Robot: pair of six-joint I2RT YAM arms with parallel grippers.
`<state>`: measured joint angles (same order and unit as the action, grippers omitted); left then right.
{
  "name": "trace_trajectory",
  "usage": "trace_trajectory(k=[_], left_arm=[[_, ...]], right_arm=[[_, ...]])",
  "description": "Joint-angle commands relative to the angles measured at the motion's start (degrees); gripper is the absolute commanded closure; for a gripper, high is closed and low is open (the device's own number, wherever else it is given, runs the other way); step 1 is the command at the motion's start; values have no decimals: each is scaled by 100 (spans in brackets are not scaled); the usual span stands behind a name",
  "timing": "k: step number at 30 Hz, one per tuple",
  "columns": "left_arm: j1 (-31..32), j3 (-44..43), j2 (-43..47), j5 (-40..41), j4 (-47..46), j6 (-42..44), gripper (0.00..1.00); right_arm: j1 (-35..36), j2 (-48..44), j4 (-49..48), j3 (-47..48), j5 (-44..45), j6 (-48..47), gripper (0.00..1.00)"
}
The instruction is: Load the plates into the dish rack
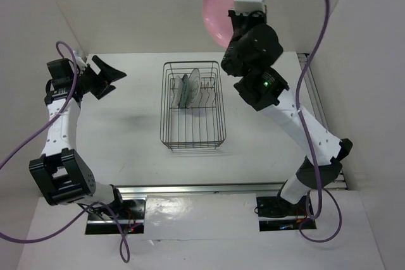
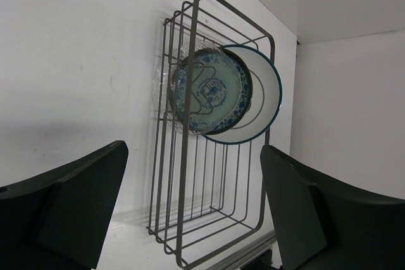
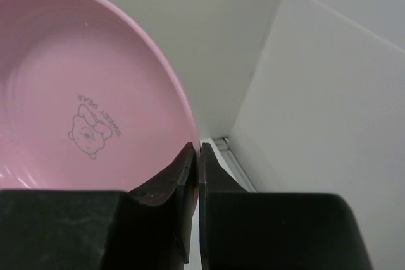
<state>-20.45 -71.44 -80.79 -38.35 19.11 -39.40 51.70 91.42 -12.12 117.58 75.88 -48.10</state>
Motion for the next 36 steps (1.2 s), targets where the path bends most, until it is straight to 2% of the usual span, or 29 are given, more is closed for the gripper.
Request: trace_trajectory(k=[1, 3, 5, 7, 9, 13, 14, 17, 21, 27, 36], left_arm=[[14, -46, 204, 3, -215, 213, 0], [67, -98, 266, -50, -215, 213, 0], [67, -98, 266, -50, -215, 213, 0], [67, -98, 266, -120, -268, 213, 0], [67, -98, 266, -120, -321, 213, 0], [67, -98, 266, -120, -321, 266, 0], [67, -98, 266, -181, -321, 266, 0], [67, -98, 205, -234, -321, 214, 0], [67, -98, 144, -349, -444, 160, 0], [67, -98, 143, -287, -444, 160, 0], [67, -98, 143, -339, -391, 160, 0]], right_arm=[[-54, 447, 2492, 38, -1867, 1697, 100], [-159, 395, 2871, -103, -2278, 2352, 100], [-649, 394, 3669, 142, -3592, 3206, 100], [-880, 473, 4014, 72, -4112, 3841, 100], [-1127, 753, 4277, 2, -4116, 4166, 100], [-1838, 1291, 5692, 1027, -4617, 5351, 100], [-1891, 1291, 5764, 934, -4138, 5355, 100], [-2041, 747, 5546, 197, -3626, 5407, 100], [-2103, 448, 5493, -234, -2544, 5302, 100], [-1910, 605, 5676, -218, -1367, 5170, 100], [-1786, 904, 6265, -402, -1101, 5231, 100]])
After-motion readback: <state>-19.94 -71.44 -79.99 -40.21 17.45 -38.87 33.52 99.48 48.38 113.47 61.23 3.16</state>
